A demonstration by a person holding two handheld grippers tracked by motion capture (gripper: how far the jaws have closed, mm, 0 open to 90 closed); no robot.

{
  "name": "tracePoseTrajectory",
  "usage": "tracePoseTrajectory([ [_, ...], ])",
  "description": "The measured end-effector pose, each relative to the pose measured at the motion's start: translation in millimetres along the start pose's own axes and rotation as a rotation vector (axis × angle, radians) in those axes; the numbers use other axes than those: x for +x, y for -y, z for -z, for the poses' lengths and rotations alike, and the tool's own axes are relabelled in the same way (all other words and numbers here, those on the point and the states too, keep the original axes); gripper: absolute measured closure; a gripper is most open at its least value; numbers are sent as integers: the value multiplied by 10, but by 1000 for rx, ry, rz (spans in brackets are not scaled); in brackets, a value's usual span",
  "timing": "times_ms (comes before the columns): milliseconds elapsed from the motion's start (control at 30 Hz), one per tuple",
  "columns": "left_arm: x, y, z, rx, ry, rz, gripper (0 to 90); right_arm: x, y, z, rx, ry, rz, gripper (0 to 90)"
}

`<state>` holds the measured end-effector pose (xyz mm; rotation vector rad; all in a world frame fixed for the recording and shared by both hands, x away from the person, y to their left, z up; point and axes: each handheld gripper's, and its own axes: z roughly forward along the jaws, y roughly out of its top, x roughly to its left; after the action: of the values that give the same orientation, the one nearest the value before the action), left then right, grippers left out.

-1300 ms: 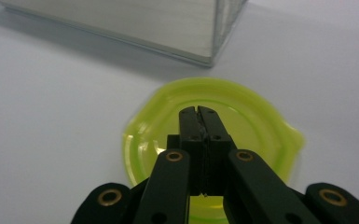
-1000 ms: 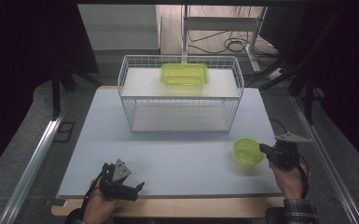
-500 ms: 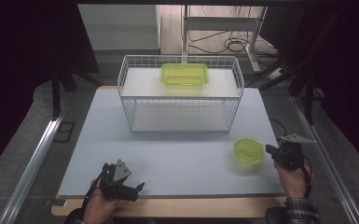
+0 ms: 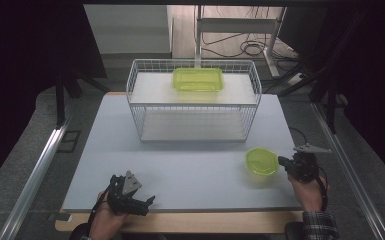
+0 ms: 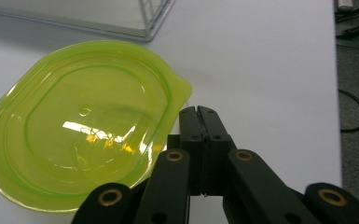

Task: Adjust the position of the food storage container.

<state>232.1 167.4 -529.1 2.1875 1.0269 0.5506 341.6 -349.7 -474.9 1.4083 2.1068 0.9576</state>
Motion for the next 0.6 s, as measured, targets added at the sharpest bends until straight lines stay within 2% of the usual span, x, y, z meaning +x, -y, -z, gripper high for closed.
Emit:
tracePoseTrajectory([
  [600, -9, 0, -12, 6, 1, -5, 3, 372, -52, -159, 24, -96, 50, 892],
])
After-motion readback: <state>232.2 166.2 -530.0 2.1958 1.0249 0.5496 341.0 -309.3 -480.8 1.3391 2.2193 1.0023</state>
